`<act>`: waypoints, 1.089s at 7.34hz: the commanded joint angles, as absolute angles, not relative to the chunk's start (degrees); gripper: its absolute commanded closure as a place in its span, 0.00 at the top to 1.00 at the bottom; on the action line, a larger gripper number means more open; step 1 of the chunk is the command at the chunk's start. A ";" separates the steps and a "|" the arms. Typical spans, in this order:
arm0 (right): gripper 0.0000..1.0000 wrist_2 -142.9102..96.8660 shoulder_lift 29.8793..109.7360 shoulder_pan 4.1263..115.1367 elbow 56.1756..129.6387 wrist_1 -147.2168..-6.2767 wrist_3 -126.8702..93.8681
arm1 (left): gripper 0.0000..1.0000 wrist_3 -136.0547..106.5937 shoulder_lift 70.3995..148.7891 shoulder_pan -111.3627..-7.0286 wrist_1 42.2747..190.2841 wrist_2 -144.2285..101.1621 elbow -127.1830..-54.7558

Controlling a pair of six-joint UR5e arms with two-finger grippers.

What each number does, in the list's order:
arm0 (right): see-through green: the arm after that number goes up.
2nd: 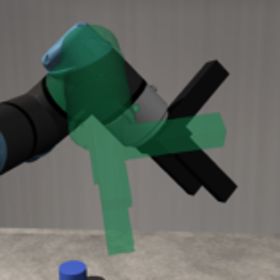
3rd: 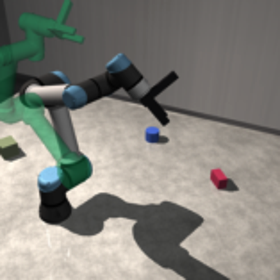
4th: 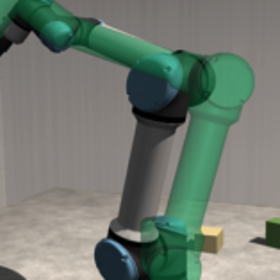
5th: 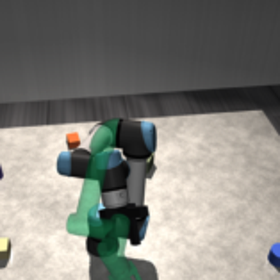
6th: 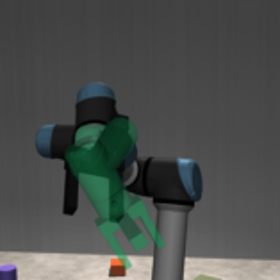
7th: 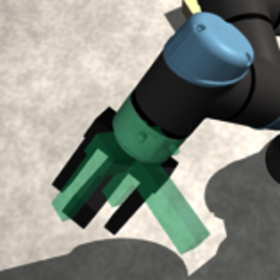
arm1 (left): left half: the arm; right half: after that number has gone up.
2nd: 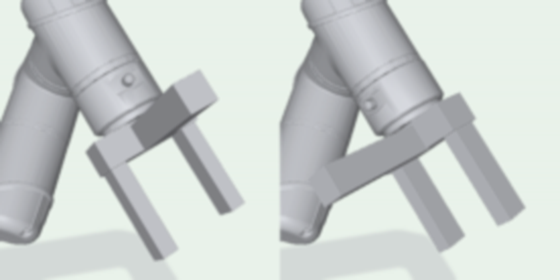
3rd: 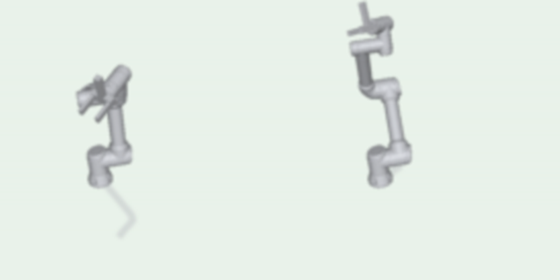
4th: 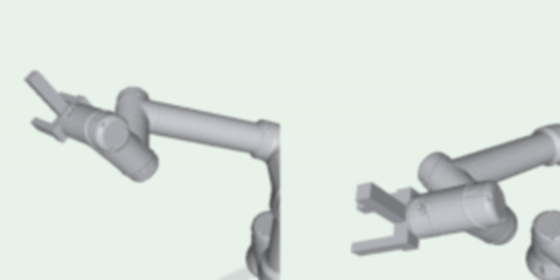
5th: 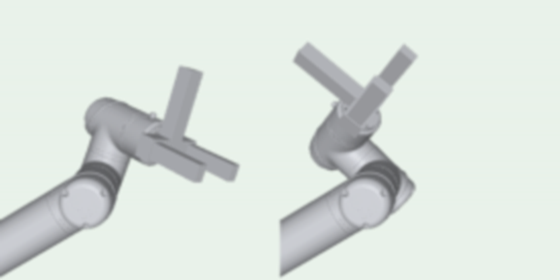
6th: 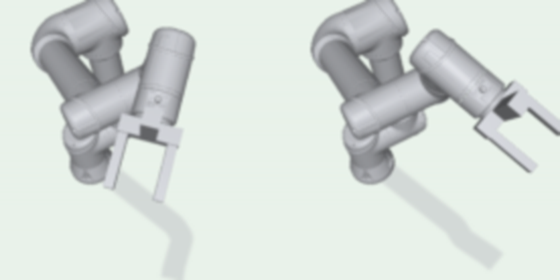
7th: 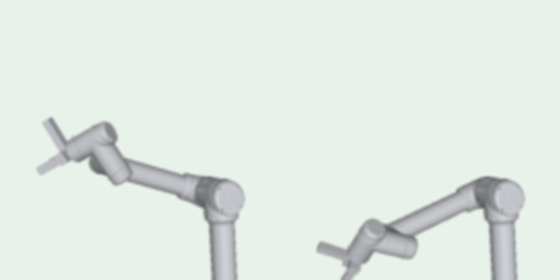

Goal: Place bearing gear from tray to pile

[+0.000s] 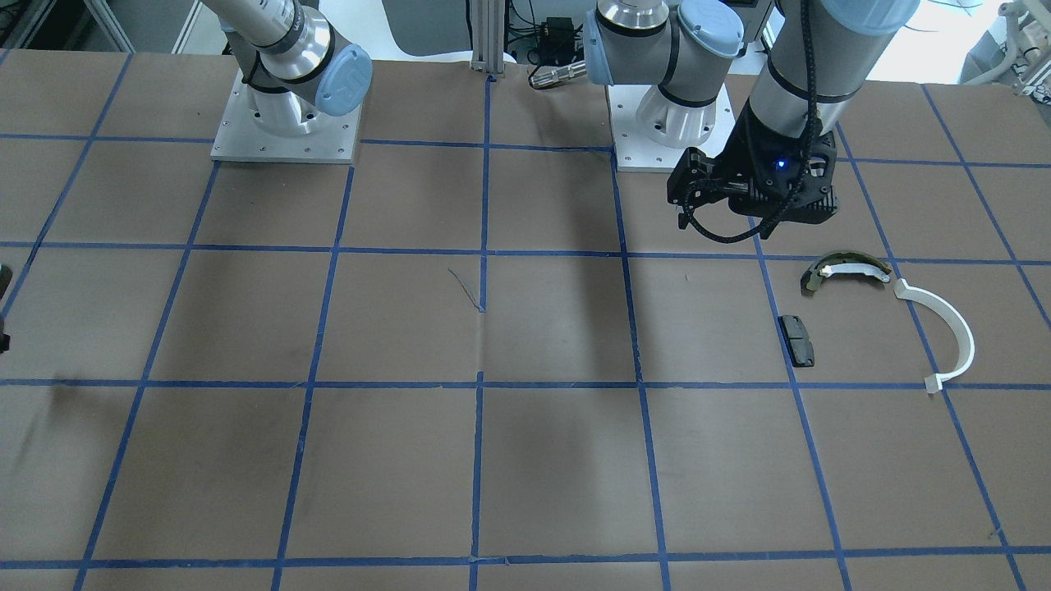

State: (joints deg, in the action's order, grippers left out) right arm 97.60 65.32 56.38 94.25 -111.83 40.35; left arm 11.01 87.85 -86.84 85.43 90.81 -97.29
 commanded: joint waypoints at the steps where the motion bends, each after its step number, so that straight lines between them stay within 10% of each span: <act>1: 0.00 96.60 69.59 69.11 97.55 -112.06 27.04 | 1.00 11.07 87.80 -86.84 85.43 90.79 -97.29; 8: 0.00 85.96 69.18 111.21 99.67 -118.73 -26.72 | 1.00 10.99 87.54 -86.84 83.58 90.88 -98.61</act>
